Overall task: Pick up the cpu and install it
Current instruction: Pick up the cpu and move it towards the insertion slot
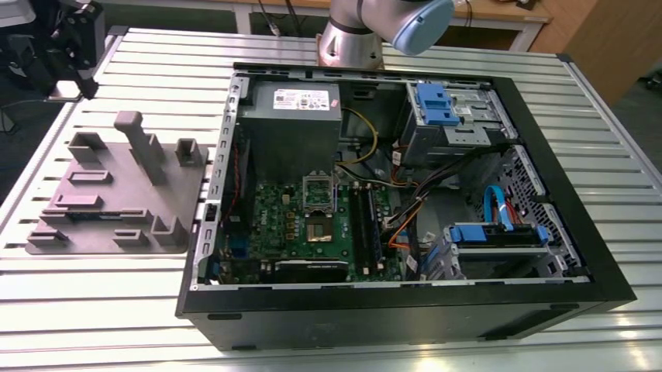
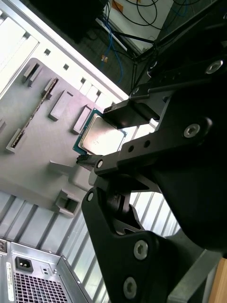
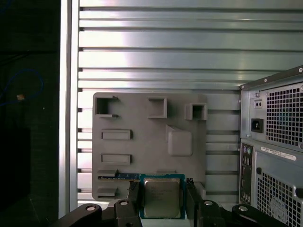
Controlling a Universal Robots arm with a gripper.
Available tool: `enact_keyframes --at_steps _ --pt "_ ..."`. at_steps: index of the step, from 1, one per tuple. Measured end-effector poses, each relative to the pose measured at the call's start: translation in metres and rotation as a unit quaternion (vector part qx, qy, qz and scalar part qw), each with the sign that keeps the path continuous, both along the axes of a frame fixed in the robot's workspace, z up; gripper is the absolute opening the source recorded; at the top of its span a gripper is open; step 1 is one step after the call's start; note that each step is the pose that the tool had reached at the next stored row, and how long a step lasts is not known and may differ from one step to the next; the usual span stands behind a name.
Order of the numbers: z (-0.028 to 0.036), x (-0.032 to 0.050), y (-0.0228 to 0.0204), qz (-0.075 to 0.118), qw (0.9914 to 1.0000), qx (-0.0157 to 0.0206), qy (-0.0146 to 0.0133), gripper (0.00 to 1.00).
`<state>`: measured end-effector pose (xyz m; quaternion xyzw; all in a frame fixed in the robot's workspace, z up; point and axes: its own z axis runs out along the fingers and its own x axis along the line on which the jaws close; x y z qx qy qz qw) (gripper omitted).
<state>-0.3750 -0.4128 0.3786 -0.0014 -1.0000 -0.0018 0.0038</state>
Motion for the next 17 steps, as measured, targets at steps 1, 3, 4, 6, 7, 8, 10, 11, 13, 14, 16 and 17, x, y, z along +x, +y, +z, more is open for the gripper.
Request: enact_keyframes --at_steps 1,3,4,6,7,8,10,11,13,14,16,17 --pt "0.0000 0.0015 0.0000 0.000 1.00000 0.0000 0.0000 0.47" --pt "0.0000 0.0037 0.0000 0.000 1.00000 0.0000 0.0000 0.47" --pt "0.0000 0.0039 0.0000 0.000 1.00000 0.0000 0.0000 0.47" --pt "0.0000 0.0042 0.0000 0.000 1.00000 0.0000 0.0000 0.47" --pt "0.0000 0.0044 0.0000 0.000 1.00000 0.0000 0.0000 0.47" --pt "0.0000 0.0046 0.0000 0.000 1.00000 0.0000 0.0000 0.47" --pt "0.0000 0.0050 0.0000 0.000 1.00000 0.0000 0.0000 0.47" --pt "0.0000 0.0051 0.0000 0.000 1.00000 0.0000 0.0000 0.47" --pt "0.0000 0.0055 0.0000 0.000 1.00000 0.0000 0.0000 0.47" --pt "0.0000 0.0056 0.0000 0.000 1.00000 0.0000 0.0000 0.47" --pt "0.0000 0.0060 0.0000 0.000 1.00000 0.0000 0.0000 0.47" --pt "0.0000 0.0062 0.0000 0.000 1.00000 0.0000 0.0000 0.47"
